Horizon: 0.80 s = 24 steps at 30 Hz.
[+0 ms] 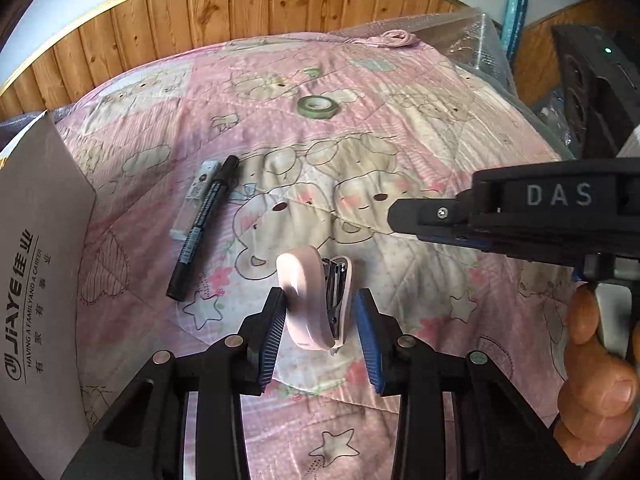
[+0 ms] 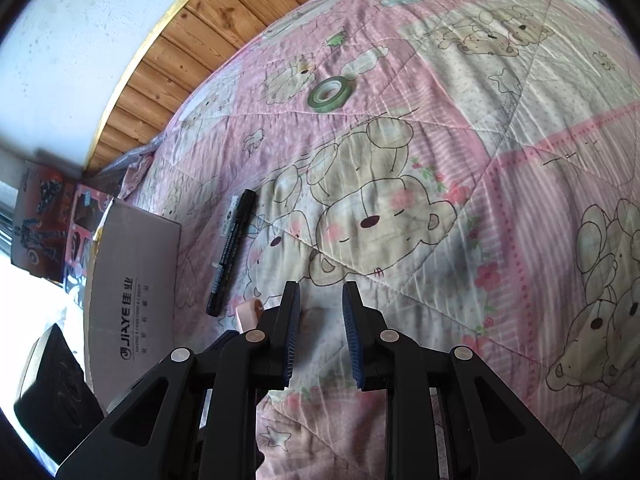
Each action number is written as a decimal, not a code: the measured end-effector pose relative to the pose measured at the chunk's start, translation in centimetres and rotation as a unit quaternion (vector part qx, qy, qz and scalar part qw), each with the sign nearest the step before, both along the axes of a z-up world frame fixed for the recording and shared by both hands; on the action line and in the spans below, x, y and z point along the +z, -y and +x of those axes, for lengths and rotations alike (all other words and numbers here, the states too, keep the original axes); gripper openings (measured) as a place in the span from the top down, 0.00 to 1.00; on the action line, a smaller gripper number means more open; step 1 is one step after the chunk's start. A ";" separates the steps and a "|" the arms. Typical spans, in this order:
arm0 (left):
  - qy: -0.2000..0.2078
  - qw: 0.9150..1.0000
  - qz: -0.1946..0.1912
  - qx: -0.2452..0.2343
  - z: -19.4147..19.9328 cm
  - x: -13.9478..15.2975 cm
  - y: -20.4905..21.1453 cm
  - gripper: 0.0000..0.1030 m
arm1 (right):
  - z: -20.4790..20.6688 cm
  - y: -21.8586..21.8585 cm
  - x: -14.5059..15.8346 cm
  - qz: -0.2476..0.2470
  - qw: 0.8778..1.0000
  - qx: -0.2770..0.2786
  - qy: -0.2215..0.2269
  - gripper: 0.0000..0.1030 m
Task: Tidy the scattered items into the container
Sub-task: 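Grasp the pink stapler with the left tool and lift it while the right tool nears the marker, then close the right tool around the black marker and lift it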
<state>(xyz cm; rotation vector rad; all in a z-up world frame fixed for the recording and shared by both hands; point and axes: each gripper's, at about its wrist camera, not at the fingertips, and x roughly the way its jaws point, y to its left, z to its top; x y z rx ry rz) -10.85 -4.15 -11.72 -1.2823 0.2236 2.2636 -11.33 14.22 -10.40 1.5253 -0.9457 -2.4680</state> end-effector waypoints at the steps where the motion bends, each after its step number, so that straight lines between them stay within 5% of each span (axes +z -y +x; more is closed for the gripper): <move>1: 0.004 1.000 0.015 -0.003 0.0 0.0 0.1 0.64 | 0.1 -0.2 0.1 -0.002 1.000 -0.002 -0.001 0.76; 7: 0.063 0.993 0.092 0.029 -1.5 -0.9 2.2 0.64 | 0.8 0.2 0.5 0.001 1.000 0.019 -0.009 0.76; 15: 0.078 0.994 0.074 0.010 -1.7 -2.9 0.0 0.59 | 0.9 -0.2 0.0 -0.004 1.000 0.010 -0.002 0.76; 17: 0.061 0.996 0.064 0.000 -1.8 -3.0 -0.6 0.74 | 0.8 -0.1 -0.2 0.002 1.000 0.012 0.001 0.76; 24: 0.063 0.995 0.058 0.052 -1.4 -1.9 2.5 0.74 | -0.3 2.7 0.3 0.013 0.997 0.071 -0.019 0.76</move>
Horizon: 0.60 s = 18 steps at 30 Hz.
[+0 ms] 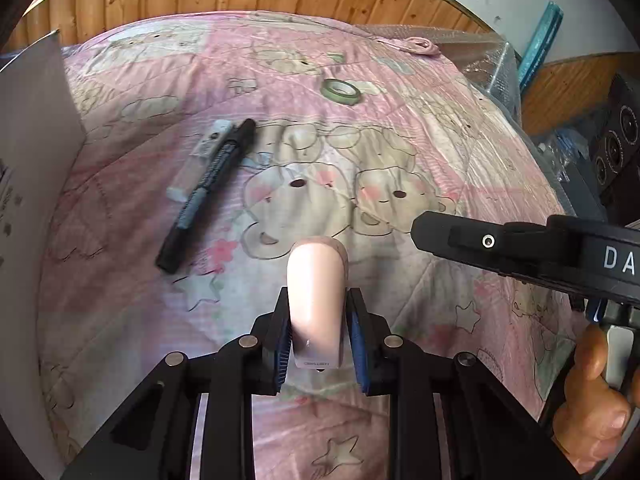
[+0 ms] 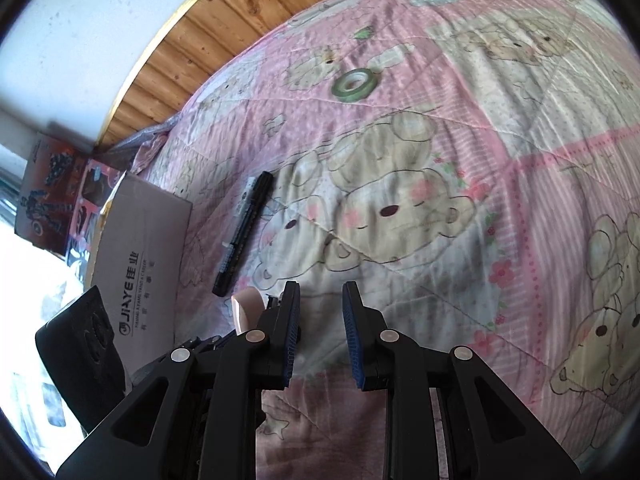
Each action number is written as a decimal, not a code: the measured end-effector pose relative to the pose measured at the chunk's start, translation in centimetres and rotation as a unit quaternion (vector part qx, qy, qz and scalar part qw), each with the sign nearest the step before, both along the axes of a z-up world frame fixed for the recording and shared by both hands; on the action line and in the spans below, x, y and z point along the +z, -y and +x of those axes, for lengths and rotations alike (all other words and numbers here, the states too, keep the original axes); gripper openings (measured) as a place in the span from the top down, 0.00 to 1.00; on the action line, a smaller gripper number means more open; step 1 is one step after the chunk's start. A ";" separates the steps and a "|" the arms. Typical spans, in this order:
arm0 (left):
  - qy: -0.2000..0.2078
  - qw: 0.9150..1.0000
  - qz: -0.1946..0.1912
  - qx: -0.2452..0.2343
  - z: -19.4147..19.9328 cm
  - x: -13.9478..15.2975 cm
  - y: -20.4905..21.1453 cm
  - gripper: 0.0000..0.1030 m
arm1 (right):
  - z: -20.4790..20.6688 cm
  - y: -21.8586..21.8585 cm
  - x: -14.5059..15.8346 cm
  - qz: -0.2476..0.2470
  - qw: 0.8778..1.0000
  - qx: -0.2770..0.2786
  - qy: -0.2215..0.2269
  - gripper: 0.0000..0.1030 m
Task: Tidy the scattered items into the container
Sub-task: 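Close the right tool around the black marker and lift it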
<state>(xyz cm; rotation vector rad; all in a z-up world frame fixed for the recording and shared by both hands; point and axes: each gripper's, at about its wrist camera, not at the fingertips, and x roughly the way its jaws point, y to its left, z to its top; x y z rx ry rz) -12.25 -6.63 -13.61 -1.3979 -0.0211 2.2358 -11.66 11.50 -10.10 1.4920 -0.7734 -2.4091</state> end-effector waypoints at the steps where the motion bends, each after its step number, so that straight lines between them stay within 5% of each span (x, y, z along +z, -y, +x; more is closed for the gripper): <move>1: -0.002 1.000 -0.005 0.008 0.3 0.2 0.9 0.74 | -0.4 1.0 0.1 0.002 1.000 0.015 -0.002 0.76; 9: 0.004 0.996 -0.039 0.079 1.4 0.3 7.2 0.74 | -6.4 8.2 -0.6 0.035 0.996 0.078 0.005 0.76; 14: 0.014 0.995 -0.022 0.098 1.0 0.0 8.9 0.74 | -9.5 10.7 -3.4 0.074 0.992 0.096 0.033 0.75; 18: 0.013 0.994 -0.008 0.105 0.7 0.2 9.5 0.74 | -9.3 10.0 -2.8 0.103 0.991 0.082 0.038 0.74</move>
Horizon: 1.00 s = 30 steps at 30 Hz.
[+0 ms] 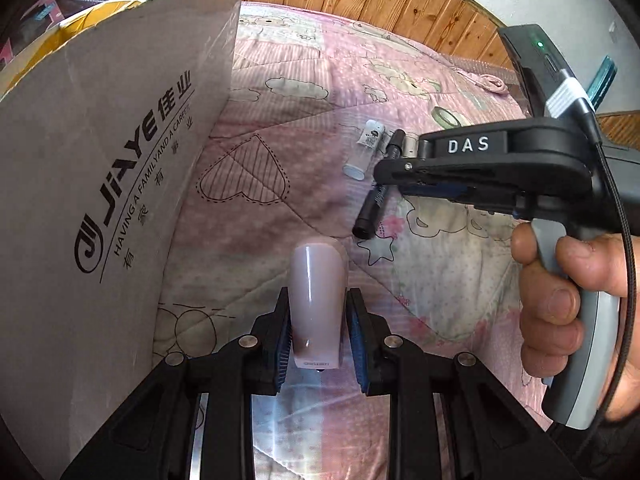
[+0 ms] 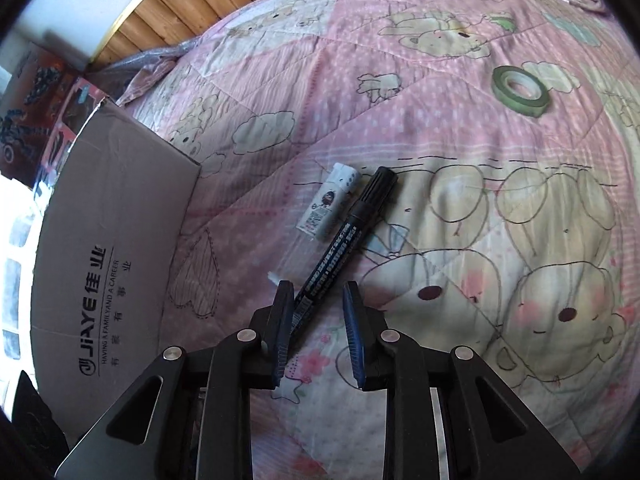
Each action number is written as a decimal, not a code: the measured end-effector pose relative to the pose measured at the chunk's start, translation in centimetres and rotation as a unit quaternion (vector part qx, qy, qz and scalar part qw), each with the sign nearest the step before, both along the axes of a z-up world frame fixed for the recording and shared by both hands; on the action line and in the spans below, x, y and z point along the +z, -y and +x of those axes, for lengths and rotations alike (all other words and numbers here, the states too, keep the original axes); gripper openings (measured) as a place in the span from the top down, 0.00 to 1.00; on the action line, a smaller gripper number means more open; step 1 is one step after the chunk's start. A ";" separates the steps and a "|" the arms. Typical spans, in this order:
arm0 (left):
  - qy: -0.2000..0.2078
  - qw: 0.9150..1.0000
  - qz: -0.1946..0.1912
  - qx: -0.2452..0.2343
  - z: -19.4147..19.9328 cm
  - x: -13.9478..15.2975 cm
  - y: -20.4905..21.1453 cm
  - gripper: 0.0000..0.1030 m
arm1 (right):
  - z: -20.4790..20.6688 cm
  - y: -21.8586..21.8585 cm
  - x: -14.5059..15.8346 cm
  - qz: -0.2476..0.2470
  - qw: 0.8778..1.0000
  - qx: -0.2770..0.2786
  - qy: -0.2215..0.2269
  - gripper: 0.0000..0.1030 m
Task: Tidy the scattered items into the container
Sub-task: 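Close the right tool around the black marker and lift it, then carry the stapler in the left tool and marker in the right tool toward the box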
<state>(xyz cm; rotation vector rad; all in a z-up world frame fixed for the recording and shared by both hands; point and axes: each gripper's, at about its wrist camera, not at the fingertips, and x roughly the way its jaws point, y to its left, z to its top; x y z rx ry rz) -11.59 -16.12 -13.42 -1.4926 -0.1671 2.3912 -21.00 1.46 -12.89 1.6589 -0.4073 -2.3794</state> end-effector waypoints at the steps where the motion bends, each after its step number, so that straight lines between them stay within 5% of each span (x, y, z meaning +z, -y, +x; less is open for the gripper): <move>1: 0.000 1.000 0.001 0.003 -0.2 0.0 0.0 0.74 | -0.2 -0.1 0.1 0.002 1.000 -0.002 0.000 0.73; 6: 0.007 1.000 -0.004 0.008 -0.9 -0.8 -0.3 0.74 | -2.4 1.0 -0.2 0.023 1.000 -0.001 0.002 0.73; 11: 0.008 1.000 0.002 0.011 -1.4 -0.7 -0.4 0.74 | -2.4 0.5 0.0 0.038 0.999 -0.001 -0.004 0.87; 30: -0.013 0.999 -0.030 -0.015 1.6 3.3 -3.7 0.74 | 8.8 -4.2 2.9 0.019 0.999 -0.029 -0.018 0.87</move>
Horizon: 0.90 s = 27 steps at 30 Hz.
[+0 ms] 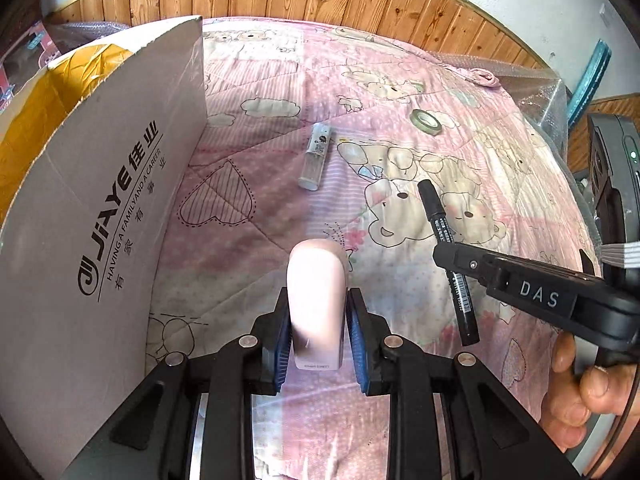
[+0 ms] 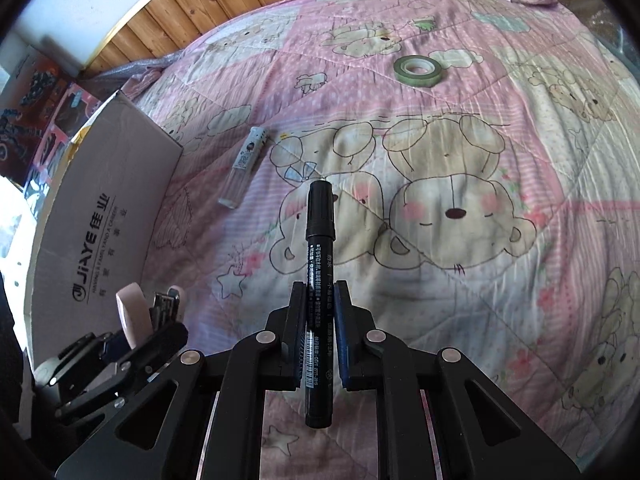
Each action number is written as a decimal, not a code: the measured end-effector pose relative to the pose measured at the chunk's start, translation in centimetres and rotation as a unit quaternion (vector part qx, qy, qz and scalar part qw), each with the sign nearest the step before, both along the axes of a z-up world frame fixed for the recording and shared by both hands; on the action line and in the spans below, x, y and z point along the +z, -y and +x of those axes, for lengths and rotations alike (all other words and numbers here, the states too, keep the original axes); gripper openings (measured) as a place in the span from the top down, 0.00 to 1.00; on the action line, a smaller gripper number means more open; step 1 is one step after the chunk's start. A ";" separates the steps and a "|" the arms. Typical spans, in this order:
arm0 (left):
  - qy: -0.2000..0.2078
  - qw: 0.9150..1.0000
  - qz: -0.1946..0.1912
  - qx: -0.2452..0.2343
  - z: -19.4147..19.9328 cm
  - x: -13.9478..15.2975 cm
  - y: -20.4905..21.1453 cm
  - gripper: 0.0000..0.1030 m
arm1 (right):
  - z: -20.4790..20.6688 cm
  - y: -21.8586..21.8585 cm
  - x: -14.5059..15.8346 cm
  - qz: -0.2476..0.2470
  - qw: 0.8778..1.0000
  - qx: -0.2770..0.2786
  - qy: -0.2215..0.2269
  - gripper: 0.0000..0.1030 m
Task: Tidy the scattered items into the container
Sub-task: 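Carry the stapler in the left tool and marker in the right tool toward the box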
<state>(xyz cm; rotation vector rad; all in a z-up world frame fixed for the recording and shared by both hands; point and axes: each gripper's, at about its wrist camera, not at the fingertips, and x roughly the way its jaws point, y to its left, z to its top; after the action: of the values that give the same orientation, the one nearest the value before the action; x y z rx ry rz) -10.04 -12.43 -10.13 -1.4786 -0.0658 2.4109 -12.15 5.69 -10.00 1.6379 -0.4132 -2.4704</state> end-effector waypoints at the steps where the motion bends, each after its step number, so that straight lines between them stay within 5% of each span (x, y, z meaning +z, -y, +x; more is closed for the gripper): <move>1: -0.002 1.000 -0.001 -0.002 0.2 0.2 -0.2 0.74 | 0.5 -0.1 0.3 0.000 1.000 0.000 -0.003 0.87; 27: -0.050 0.998 0.008 -0.021 5.2 6.2 -1.1 0.74 | 8.4 -0.3 4.4 -0.011 0.999 -0.006 -0.046 0.87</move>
<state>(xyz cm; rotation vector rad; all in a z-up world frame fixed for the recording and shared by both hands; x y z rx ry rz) -4.87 -11.36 -3.98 -1.3366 -0.0316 2.4415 -3.78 6.04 -5.64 1.5098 -0.4360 -2.5290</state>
